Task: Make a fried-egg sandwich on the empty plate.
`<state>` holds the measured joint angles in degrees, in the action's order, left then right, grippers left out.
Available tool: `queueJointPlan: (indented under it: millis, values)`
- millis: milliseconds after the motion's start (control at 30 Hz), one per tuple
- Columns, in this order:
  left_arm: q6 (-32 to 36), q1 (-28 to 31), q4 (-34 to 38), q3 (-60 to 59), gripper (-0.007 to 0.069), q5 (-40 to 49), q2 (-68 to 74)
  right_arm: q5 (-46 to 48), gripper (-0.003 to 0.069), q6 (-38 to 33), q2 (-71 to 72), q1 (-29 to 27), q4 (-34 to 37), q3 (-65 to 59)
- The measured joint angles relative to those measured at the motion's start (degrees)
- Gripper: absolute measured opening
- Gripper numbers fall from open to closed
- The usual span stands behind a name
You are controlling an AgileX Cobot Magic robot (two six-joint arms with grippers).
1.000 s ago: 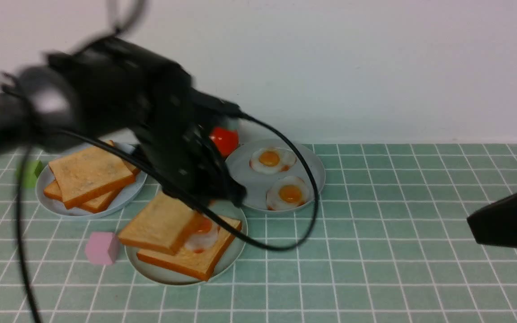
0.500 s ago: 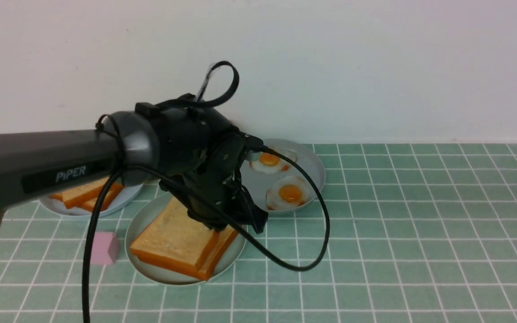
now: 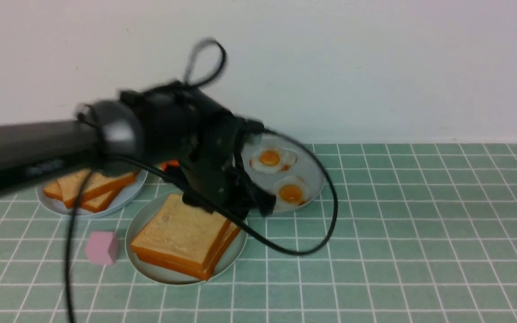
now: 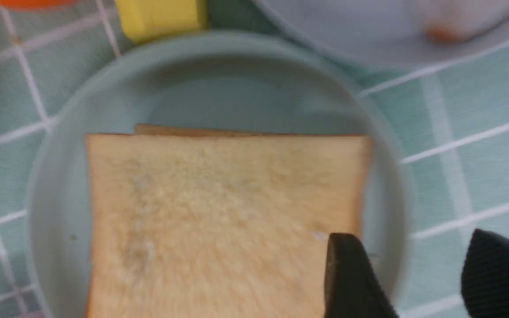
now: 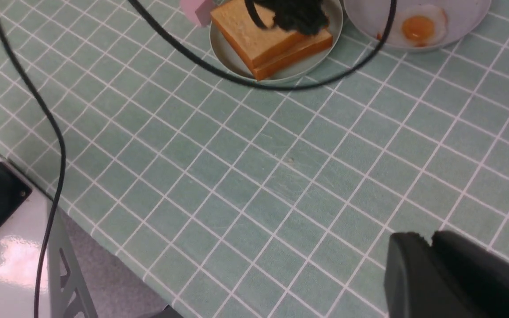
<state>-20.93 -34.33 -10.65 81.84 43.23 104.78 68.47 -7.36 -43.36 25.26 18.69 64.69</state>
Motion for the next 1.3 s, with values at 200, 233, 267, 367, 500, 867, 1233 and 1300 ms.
queueJointPlan:
  millis: [200,233,267,367,500,867,1233,1300]
  values:
    - [0.2,-5.1,0.1,-6.9,0.0113,-4.5,-20.5,0.1,0.0085,0.0,1.9,0.0,-1.0,0.0]
    - [0.2,-7.6,0.2,-11.6,0.0036,-8.0,-28.2,0.2,0.0085,0.0,3.3,0.0,-2.1,0.0]
    - [0.2,-8.3,0.2,-12.2,0.0027,-8.5,-29.1,0.1,0.0085,0.2,3.5,0.0,-2.3,0.0]
    - [-0.5,-13.0,0.3,-26.5,-0.0013,-18.2,-44.8,0.6,0.0085,2.5,7.5,0.0,-6.5,0.0]
    - [-4.8,-15.5,0.4,-42.7,-0.0013,-31.8,-61.4,1.5,0.0085,7.7,12.8,0.0,-11.5,-0.3]
    - [-6.2,-15.5,-2.2,-70.4,-0.0013,-50.5,-89.7,-2.5,-0.0013,19.5,27.1,0.0,-16.2,-14.8]
    - [-6.2,-15.5,-2.3,-71.6,-0.0013,-40.3,-92.8,-17.6,-0.0009,23.8,28.4,0.0,-16.7,-25.9]
    - [-6.2,-15.5,-2.3,-71.6,-0.0013,-39.0,-92.8,-17.9,-0.0008,23.8,28.4,0.0,-16.7,-27.3]
